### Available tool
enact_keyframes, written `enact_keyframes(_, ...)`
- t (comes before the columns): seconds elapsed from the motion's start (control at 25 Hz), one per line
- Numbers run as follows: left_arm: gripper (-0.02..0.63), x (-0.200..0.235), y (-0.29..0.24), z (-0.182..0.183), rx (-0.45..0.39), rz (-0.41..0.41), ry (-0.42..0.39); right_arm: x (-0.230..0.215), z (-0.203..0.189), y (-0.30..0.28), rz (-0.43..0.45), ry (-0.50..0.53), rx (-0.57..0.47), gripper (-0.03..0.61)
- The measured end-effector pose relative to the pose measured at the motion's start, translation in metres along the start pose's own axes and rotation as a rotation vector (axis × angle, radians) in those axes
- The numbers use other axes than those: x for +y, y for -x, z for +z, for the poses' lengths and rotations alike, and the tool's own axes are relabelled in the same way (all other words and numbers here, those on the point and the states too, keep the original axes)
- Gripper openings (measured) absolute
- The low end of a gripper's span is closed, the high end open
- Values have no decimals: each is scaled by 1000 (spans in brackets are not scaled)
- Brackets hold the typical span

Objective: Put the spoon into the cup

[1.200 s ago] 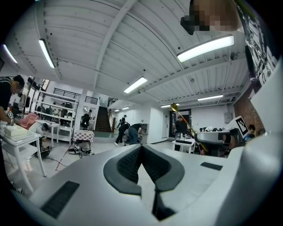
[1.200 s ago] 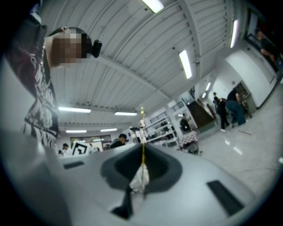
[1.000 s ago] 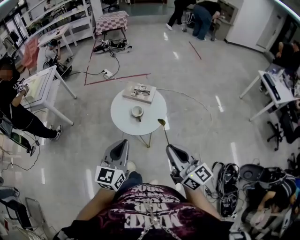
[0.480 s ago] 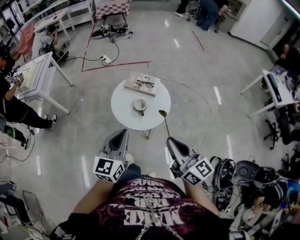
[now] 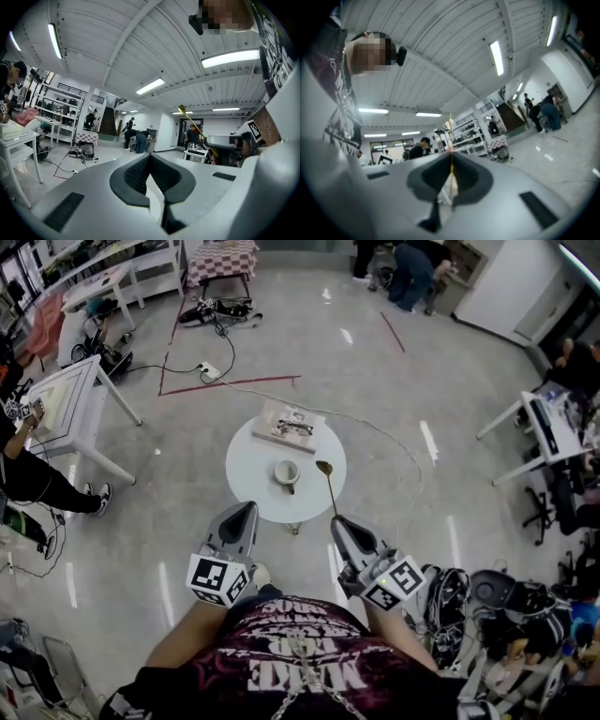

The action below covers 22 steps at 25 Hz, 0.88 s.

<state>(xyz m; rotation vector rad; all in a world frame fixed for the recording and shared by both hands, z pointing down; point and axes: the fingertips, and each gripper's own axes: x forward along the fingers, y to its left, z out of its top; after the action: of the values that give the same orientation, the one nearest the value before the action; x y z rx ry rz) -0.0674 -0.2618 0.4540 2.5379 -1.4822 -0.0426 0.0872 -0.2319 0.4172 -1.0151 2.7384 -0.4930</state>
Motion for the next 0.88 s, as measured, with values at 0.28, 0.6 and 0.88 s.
enact_keyframes(0.28, 26, 21, -19, 14, -15, -53, -6, -5, 10, -24, -35, -1, -21, 37)
enact_keyframes(0.6, 26, 33, -31, 24, -28, -144, -20, 0, 17, -55, -74, 17, -46, 37)
enact_keyframes(0.88, 26, 51, -31, 26, -37, -145, 28, 10, 14, -62, -93, 13, -20, 37)
